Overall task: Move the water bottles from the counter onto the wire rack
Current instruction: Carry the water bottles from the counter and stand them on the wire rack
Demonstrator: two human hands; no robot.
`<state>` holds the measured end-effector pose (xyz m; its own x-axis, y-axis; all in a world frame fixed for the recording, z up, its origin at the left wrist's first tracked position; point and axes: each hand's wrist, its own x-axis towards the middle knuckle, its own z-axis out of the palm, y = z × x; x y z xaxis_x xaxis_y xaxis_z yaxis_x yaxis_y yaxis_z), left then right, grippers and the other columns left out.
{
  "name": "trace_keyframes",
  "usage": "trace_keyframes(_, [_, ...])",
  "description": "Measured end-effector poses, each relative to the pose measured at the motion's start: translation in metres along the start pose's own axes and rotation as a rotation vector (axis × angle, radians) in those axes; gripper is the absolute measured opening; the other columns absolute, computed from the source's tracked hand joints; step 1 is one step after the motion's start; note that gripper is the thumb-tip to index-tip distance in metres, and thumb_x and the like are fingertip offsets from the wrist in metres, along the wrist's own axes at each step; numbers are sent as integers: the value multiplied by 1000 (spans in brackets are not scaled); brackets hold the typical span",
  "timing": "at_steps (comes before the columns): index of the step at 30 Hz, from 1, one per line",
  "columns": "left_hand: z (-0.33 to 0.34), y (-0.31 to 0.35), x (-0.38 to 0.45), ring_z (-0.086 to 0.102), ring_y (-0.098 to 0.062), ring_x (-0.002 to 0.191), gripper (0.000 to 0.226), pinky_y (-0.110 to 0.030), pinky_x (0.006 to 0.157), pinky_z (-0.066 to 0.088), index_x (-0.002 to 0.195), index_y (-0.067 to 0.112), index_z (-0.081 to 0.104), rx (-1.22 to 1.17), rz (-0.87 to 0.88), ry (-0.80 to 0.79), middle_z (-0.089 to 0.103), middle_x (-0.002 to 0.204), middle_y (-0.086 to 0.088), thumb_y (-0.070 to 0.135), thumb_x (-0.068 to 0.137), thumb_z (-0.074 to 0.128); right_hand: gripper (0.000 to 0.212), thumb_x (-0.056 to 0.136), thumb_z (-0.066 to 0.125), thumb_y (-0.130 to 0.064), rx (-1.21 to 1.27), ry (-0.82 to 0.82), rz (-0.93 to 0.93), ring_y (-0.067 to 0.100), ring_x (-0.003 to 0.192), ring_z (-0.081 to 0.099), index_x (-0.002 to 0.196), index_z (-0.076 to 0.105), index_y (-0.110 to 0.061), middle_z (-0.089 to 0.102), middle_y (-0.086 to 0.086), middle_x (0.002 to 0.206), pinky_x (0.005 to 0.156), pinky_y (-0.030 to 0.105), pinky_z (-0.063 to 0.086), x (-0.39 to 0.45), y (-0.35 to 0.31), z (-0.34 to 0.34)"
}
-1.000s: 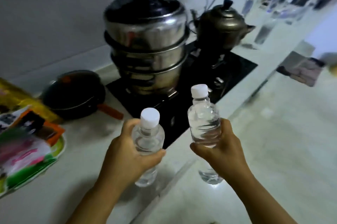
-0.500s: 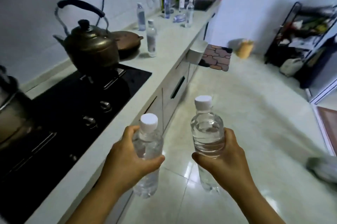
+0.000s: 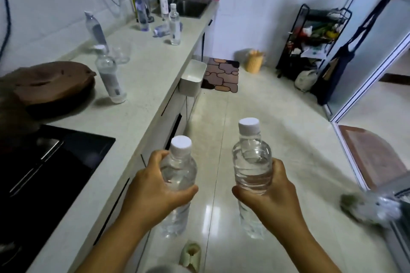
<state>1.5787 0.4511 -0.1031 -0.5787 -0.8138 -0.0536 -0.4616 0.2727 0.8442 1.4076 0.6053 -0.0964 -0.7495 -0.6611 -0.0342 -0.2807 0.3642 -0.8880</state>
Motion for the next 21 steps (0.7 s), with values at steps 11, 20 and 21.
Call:
trace_keyframes(11, [58, 69, 253, 62, -3, 87, 71, -30, 75, 54, 99, 52, 38, 2, 126, -189, 60, 94, 25, 61, 38, 73, 62, 53, 83, -29, -48, 213, 147, 4, 85, 57, 101, 45, -37, 62, -5, 97, 62, 16, 39, 202, 0, -31])
trace_keyframes(20, [168, 131, 443, 57, 4, 86, 74, -21, 70, 46, 105, 48, 36, 11, 200, -271, 55, 96, 28, 49, 48, 82, 63, 51, 83, -30, 14, 333, 188, 2, 84, 58, 102, 46, -34, 62, -3, 99, 61, 12, 38, 402, 49, -88])
trace_keyframes(21, [181, 145, 469, 57, 3, 87, 74, -22, 71, 45, 107, 46, 37, 11, 203, -267, 54, 96, 28, 45, 49, 84, 62, 50, 83, -30, 28, 338, 180, 3, 83, 59, 101, 47, -33, 63, -3, 99, 60, 12, 38, 431, 52, -100])
